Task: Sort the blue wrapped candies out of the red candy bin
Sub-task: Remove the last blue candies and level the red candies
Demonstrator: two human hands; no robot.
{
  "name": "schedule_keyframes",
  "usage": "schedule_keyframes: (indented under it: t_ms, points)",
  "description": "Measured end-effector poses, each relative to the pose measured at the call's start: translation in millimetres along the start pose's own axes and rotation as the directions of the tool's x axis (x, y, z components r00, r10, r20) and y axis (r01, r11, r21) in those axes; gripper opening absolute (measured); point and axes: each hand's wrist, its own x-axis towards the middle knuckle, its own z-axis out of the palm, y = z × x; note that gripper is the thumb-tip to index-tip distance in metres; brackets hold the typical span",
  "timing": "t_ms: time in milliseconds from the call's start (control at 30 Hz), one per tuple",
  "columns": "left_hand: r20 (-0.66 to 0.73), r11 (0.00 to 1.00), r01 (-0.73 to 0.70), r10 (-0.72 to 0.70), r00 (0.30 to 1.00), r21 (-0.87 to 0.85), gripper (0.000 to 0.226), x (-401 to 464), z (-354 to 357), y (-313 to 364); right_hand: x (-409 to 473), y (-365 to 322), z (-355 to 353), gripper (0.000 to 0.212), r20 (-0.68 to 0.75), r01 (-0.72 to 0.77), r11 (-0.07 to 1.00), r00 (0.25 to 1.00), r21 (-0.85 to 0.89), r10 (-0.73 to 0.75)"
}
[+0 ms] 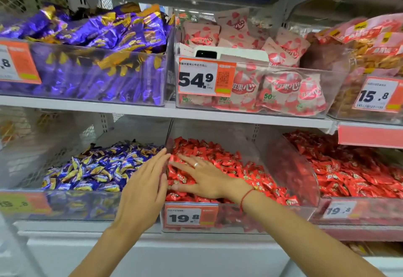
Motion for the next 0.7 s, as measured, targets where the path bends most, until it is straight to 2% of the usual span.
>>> schedule_keyframes:
  t_ms: [133, 367, 433, 500, 533, 600, 700]
  points:
    - [-0.005, 0.999, 0.01, -0.01, 1.0, 0.032, 0.055, -0.8, 0.9, 3.0, -10.5, 51.2, -7.7, 0.059, 0.034, -0.097, 0.963, 0.994, -0.253, 0.108]
    - [0.021, 0.997, 0.02, -0.021, 1.0, 0.068, 0.057, -0.5, -1.2, 3.3, -36.3, 100.6, -22.6, 0.058, 0.062, -0.288, 0.917, 0.947, -0.276, 0.316]
    - [0.009, 0.997, 0.011, -0.012, 1.0, 0.077, 0.055, 0.4, -1.9, 5.2, -50.5, 111.5, -25.5, 0.065, 0.07, -0.359, 0.919, 0.925, -0.163, 0.374]
    - [0.017, 0.996, 0.013, -0.015, 1.0, 0.087, 0.055, 0.9, -3.0, 6.3, -65.5, 112.4, -28.3, 0.084, 0.006, -0.377, 0.924, 0.926, 0.064, 0.378]
    - [0.021, 0.996, 0.018, -0.02, 1.0, 0.088, 0.056, 1.2, -3.5, 6.1, -72.5, 111.9, -29.6, 0.082, -0.036, -0.364, 0.92, 0.927, 0.147, 0.372]
    - [0.028, 0.995, 0.017, -0.019, 0.999, 0.097, 0.057, 0.9, -5.1, 6.7, -88.2, 108.4, -34.6, 0.058, -0.119, -0.346, 0.911, 0.918, 0.224, 0.378]
    - [0.023, 0.99, -0.053, 0.05, 0.998, 0.127, 0.051, 0.2, -8.5, 13.8, -114.3, 98.9, -45.0, 0.035, -0.189, -0.307, 0.919, 0.915, 0.246, 0.357]
